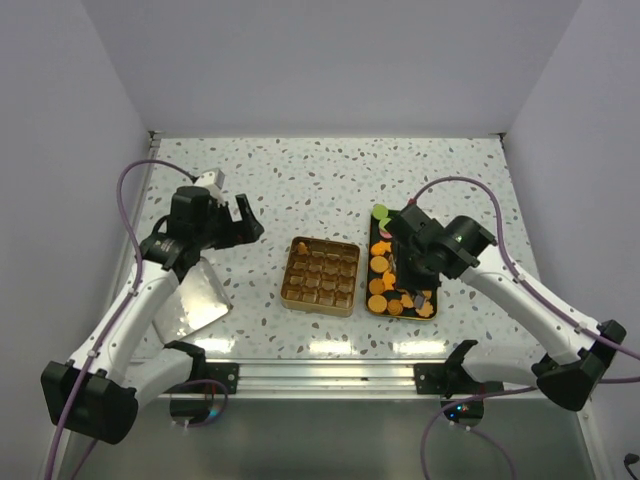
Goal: Pack the cookies
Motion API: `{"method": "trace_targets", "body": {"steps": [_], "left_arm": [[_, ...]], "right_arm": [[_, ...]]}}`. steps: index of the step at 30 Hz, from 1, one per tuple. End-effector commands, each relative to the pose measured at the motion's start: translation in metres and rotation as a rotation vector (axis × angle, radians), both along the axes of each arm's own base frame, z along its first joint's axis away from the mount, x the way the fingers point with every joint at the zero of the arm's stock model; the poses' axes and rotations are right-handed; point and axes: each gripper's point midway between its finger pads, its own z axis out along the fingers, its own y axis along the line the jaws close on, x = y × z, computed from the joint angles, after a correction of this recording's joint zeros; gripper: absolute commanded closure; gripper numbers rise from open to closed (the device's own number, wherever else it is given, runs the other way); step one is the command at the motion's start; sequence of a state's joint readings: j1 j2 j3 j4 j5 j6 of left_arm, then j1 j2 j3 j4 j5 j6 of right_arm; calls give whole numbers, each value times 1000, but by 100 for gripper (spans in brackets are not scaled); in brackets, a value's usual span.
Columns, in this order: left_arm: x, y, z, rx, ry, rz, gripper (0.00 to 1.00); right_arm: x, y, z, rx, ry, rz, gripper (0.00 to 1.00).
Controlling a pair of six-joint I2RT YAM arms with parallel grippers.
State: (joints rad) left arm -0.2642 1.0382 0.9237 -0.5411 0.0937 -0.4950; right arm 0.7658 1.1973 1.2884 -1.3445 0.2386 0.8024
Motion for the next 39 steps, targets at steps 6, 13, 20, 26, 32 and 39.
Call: {"method": "trace_targets", "body": {"steps": [6, 13, 20, 26, 32, 39], "left_arm": [[9, -9, 22, -15, -83, -53, 0], [3, -8, 14, -18, -72, -53, 0], [-2, -5, 12, -11, -71, -48, 0], [0, -6, 9, -12, -66, -51, 0], [1, -7, 7, -5, -63, -58, 0], [4, -7, 10, 5, -66, -66, 0]], "right_arm": [[-28, -26, -10, -37, 57, -80, 64], [-33, -34, -18, -95, 98, -83, 56], [-36, -42, -28, -102, 120, -148, 50], [-26, -55, -33, -77, 111, -238, 50], [-18, -48, -45, -26, 130, -278, 51], [5, -33, -42, 6, 93, -264, 52]]}}
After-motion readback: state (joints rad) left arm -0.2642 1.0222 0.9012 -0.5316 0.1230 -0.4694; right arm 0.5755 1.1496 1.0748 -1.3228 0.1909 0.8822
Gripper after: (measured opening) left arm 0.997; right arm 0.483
